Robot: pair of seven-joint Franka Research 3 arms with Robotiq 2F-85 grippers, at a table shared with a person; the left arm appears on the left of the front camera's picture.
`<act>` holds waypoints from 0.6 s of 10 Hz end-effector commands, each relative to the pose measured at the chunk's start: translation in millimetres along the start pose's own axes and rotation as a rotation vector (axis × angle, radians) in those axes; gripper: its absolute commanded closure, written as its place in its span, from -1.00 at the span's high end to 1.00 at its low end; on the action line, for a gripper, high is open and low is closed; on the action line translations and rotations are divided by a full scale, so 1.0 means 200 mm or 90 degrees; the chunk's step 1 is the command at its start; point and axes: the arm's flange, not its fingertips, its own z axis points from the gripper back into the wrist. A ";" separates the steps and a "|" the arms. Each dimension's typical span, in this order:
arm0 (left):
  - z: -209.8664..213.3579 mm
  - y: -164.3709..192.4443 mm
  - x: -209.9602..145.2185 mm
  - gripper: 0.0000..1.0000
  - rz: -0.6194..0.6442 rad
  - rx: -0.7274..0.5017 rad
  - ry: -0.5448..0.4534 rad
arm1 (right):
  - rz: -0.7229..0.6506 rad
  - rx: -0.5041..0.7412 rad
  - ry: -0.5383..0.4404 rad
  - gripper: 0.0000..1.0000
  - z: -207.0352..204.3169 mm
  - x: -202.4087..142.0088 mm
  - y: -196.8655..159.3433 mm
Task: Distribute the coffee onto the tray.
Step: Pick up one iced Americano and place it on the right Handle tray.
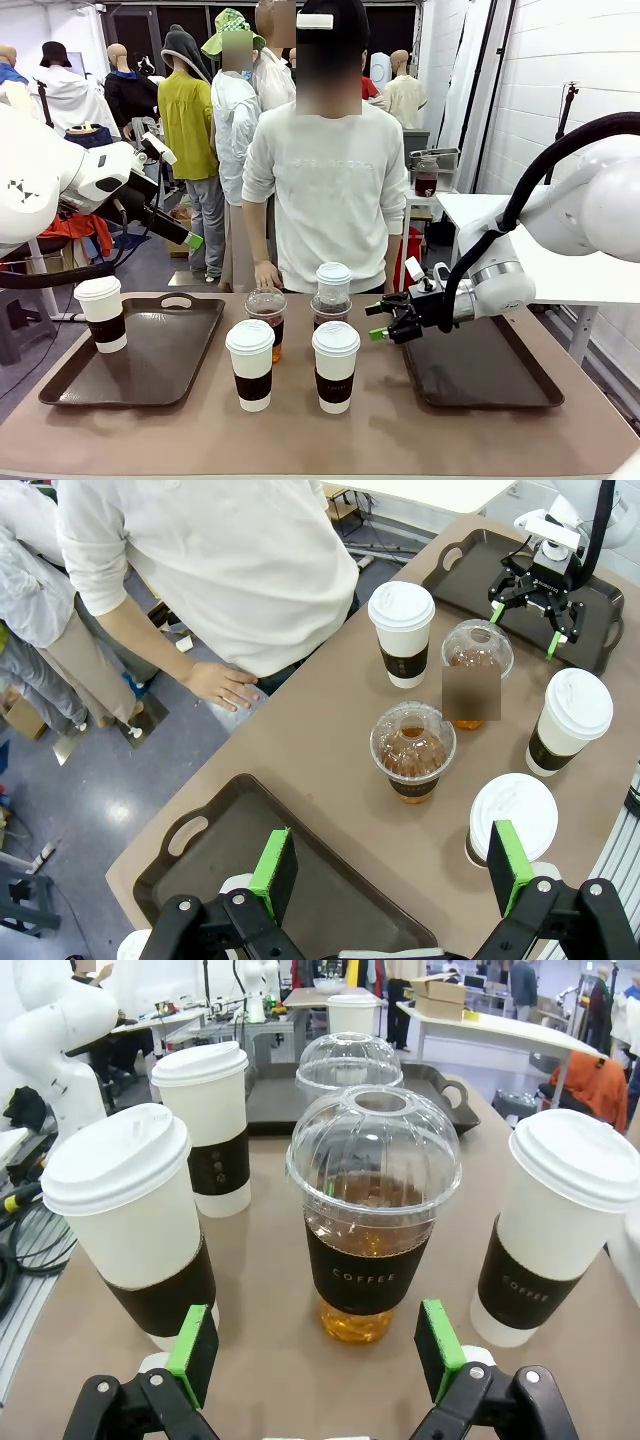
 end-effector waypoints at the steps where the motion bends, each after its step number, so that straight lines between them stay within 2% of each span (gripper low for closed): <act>1: 0.00 0.01 0.00 1.00 0.001 -0.009 -0.006 | 0.002 -0.001 0.000 1.00 0.00 0.01 0.00; 3: 0.00 0.01 0.00 1.00 0.001 -0.009 -0.006 | 0.000 0.000 0.000 1.00 0.00 0.00 0.00; 6: 0.00 0.01 0.00 1.00 0.001 -0.009 -0.006 | 0.019 -0.007 -0.034 1.00 -0.10 -0.07 -0.04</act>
